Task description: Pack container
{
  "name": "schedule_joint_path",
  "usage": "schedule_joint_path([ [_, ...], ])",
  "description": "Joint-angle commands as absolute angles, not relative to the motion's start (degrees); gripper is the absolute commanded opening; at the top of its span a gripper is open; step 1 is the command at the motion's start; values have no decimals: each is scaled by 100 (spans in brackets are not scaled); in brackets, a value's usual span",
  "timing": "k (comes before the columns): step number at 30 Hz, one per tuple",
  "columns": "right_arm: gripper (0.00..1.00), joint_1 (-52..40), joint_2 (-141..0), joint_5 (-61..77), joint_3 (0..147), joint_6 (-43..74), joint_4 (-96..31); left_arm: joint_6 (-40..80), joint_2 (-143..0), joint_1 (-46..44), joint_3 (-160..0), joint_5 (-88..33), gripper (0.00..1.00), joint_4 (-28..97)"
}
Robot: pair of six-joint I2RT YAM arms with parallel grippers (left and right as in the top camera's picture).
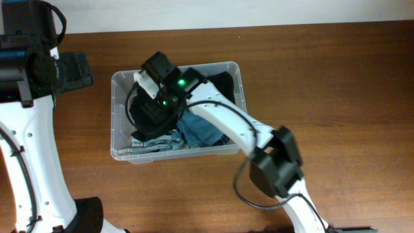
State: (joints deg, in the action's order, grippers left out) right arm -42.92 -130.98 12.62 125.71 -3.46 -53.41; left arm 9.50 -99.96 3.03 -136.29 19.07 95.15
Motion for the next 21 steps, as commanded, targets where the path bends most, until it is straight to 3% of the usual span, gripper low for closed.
schedule_joint_path([
  [1,88,-3931,-11756,663,12962,-429,-5411,1002,-9994,327,-13640,1927,99,9522],
  [7,90,-3146,-10683,-314,12962,-427,-5610,1002,-9994,327,-13640,1927,99,9524],
  [10,91,-2578,-10055,-327,12962,-423,-6250,1004,-9994,327,-13640,1927,99,9524],
  [11,98,-2482,-9913,-327,12962,-405,-6499,1002,-9994,327,-13640,1927,99,9524],
  [21,98,-1852,-8958,-526,12960,-408,-8661,1002,-9994,327,-13640,1927,99,9524],
])
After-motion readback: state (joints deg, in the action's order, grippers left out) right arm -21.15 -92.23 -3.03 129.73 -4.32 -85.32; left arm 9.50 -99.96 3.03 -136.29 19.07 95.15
